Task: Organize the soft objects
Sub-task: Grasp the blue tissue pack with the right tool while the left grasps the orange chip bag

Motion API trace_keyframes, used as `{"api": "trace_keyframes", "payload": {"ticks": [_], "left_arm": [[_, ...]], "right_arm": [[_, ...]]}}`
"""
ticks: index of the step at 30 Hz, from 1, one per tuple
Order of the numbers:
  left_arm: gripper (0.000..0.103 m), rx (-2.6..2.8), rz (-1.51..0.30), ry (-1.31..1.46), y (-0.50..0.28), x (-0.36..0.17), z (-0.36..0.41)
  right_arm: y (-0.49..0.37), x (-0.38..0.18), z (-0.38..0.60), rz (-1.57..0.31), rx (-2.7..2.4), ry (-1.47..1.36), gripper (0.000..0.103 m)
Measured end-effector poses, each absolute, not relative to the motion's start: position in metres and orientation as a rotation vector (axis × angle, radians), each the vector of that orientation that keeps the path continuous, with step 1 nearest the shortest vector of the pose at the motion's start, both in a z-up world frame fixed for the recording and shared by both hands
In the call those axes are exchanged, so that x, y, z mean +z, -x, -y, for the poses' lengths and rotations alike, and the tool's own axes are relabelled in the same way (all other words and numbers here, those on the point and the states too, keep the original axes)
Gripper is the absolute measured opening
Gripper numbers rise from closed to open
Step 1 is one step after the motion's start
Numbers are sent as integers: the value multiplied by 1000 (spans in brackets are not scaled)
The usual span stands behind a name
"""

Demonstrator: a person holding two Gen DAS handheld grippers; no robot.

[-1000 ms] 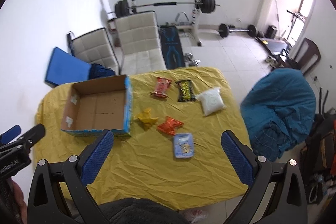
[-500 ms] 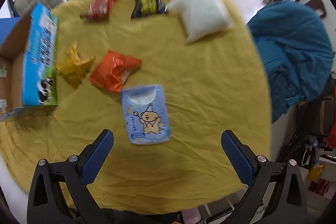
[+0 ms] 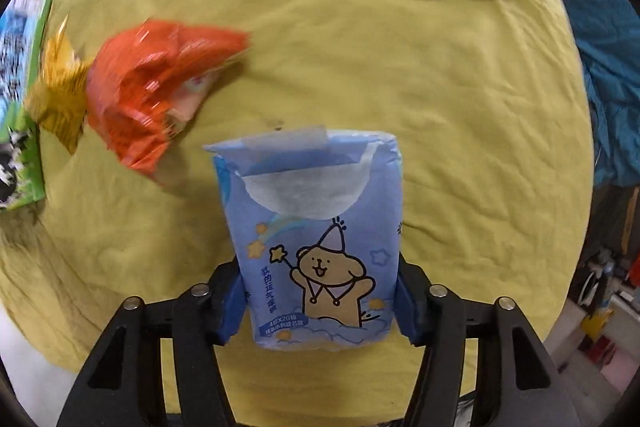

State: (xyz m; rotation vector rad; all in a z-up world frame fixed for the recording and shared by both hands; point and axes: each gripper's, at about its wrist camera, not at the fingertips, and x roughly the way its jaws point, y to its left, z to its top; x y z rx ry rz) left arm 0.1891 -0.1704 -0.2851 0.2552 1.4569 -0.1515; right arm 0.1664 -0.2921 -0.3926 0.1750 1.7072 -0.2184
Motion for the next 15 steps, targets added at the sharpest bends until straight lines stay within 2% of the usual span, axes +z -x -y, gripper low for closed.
{"api": "trace_keyframes", "payload": {"ticks": [6, 15], "left_arm": [[98, -315, -1444, -271, -211, -299, 211], [97, -428, -1623, -453, -258, -367, 267]], "right_arm": [[-157, -383, 349, -1711, -245, -223, 62], [-159, -388, 396, -1706, -288, -229, 62]]}}
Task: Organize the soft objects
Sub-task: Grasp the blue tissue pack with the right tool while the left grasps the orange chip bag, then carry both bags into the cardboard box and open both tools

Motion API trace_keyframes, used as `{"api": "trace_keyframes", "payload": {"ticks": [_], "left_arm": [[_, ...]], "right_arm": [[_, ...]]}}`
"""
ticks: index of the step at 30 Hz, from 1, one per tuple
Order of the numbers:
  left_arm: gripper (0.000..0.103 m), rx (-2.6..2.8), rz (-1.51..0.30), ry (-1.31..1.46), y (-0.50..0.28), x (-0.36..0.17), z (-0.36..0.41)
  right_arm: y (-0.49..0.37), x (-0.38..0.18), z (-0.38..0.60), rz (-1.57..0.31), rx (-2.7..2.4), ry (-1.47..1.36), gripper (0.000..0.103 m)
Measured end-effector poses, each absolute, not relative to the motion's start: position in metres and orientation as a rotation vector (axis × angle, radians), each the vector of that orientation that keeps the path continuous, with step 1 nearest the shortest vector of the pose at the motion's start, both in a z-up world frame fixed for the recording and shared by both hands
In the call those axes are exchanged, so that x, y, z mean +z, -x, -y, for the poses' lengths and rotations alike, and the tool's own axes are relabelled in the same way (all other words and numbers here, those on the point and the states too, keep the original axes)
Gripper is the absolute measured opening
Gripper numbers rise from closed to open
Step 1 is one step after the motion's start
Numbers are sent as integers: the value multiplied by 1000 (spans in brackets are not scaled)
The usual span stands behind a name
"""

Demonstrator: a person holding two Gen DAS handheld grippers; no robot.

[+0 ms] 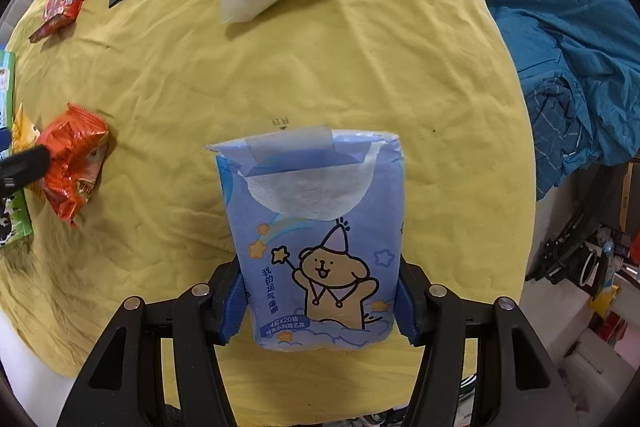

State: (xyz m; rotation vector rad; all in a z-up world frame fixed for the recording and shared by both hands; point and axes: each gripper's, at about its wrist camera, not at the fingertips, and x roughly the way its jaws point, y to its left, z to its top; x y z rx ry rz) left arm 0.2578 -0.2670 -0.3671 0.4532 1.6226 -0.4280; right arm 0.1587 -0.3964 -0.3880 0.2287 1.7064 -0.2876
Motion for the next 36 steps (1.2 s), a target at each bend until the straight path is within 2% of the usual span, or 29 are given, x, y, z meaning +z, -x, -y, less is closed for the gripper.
{"api": "trace_keyframes", "payload": {"ticks": [1, 6, 7, 8, 11, 15, 22, 29, 36], "left_arm": [[95, -432, -1623, -488, -258, -373, 272], [67, -458, -1720, -478, -260, -404, 281], [55, -450, -1741, -475, -260, -409, 281], [48, -446, -1751, -468, -262, -414, 280], [43, -433, -1784, -407, -265, -420, 276], [41, -392, -1755, -349, -268, -413, 269], [40, -302, -1626, -283, -257, -366, 242], [40, -315, -1474, -151, -233, -280, 216], [40, -311, -1289, -134, -218, -212, 198]], "right_arm": [[-160, -387, 397, -1707, -286, -234, 62], [-165, -380, 389, -1713, -279, -247, 62], [-167, -383, 391, -1712, -277, -249, 61], [-164, -380, 391, -1712, -279, -252, 60], [-164, -384, 402, -1713, -272, -280, 56], [-159, -380, 407, -1703, -279, -294, 49], [-148, -363, 416, -1663, -266, -336, 44], [-150, -321, 399, -1582, -199, -348, 44], [-165, -247, 348, -1460, -101, -314, 44]]}}
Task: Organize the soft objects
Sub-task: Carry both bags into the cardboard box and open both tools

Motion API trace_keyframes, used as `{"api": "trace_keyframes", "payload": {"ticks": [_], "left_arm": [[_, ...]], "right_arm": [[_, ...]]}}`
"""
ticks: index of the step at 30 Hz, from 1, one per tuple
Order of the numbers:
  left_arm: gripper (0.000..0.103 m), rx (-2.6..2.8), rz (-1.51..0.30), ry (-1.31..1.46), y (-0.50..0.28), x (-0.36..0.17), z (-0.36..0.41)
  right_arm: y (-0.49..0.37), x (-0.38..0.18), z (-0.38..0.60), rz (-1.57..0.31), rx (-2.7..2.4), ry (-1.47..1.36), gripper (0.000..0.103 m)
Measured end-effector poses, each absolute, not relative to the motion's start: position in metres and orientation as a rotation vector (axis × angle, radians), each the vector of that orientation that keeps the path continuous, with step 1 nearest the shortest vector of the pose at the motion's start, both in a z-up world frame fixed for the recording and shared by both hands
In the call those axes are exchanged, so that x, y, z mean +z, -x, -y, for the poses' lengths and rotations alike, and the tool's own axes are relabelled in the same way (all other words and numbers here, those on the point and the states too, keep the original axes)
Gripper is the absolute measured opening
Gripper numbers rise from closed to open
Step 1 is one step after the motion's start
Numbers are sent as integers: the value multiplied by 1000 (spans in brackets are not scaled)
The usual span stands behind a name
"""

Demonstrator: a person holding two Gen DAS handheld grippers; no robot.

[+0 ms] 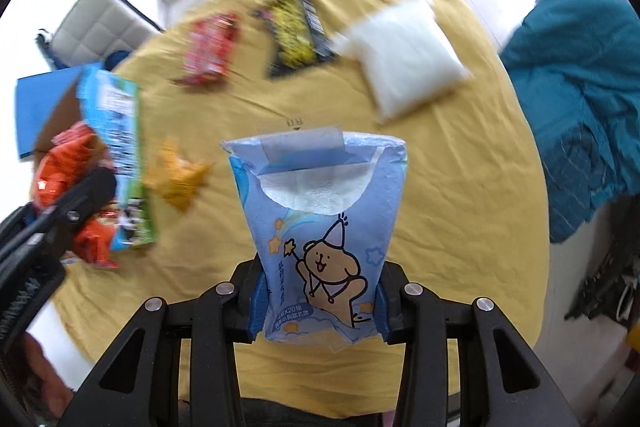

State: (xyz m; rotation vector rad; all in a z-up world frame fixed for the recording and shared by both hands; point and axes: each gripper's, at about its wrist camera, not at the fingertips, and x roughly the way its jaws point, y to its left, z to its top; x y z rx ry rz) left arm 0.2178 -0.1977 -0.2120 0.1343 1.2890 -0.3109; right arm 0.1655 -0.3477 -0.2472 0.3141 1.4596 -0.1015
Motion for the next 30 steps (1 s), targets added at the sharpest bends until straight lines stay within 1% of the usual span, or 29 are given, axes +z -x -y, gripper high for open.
{"api": "trace_keyframes", "payload": {"ticks": [6, 7, 13, 19, 25, 30], "left_arm": [[40, -286, -1204, -94, -225, -176, 147], [40, -283, -1197, -91, -226, -177, 140], [40, -243, -1194, -34, -254, -163, 65], [40, -172, -1251, 28, -293, -187, -14], [40, -142, -1395, 97, -333, -247, -67], [40, -134, -1492, 196, -361, -295, -103]], "right_arm": [[-183, -184, 278, -1364, -22, -294, 44], [-188, -176, 265, -1350, -6, -289, 44], [-234, -166, 182, -1327, 82, -271, 44], [-285, -199, 107, -1379, 147, -239, 44], [-340, -265, 54, -1462, 168, -237, 44], [-368, -301, 22, -1486, 184, -200, 44]]}}
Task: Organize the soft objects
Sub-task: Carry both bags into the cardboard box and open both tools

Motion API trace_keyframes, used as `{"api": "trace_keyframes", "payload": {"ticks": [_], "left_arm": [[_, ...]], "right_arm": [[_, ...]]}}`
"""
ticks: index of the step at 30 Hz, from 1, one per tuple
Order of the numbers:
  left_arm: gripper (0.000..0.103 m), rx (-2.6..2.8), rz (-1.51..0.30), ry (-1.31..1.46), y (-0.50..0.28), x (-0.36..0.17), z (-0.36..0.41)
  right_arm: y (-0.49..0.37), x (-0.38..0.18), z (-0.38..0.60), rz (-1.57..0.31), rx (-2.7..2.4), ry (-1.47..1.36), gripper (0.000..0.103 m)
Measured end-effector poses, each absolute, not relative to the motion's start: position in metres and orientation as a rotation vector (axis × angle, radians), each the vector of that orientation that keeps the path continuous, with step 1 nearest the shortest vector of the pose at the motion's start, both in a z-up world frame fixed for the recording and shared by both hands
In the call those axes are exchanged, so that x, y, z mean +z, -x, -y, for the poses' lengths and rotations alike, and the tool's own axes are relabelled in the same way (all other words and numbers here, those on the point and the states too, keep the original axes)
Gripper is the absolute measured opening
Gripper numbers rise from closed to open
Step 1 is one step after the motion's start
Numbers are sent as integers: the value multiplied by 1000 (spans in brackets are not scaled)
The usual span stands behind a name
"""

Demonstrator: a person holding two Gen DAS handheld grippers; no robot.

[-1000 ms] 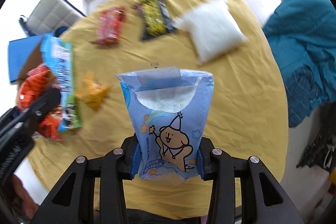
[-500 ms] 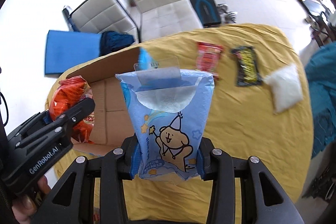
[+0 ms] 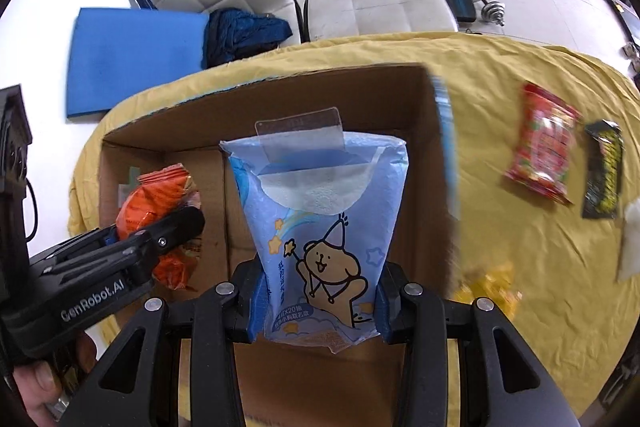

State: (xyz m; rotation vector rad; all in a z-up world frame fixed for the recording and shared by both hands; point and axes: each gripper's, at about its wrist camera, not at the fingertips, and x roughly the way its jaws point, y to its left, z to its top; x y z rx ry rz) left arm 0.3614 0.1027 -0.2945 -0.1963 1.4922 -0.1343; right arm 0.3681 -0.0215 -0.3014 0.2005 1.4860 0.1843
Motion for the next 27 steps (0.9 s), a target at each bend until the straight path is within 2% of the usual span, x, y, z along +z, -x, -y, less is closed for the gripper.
{"api": "trace_keyframes", "payload": {"ticks": [6, 14, 17, 21, 27], "left_arm": [[41, -158, -1567, 317, -382, -338, -127], [41, -223, -1635, 325, -398, -374, -116], [42, -235, -1646, 311, -397, -377, -113], [47, -251, -1646, 298, -395, -373, -109], [50, -188, -1637, 252, -393, -363, -111]], "right_arm": [[-391, -342, 1, -1528, 166, -154, 44], [-400, -379, -4, -1546, 135, -110, 48], [-401, -380, -4, -1541, 124, -88, 52], [-403, -378, -5, -1544, 149, -102, 63], [-403, -369, -8, -1548, 147, -84, 71]]}}
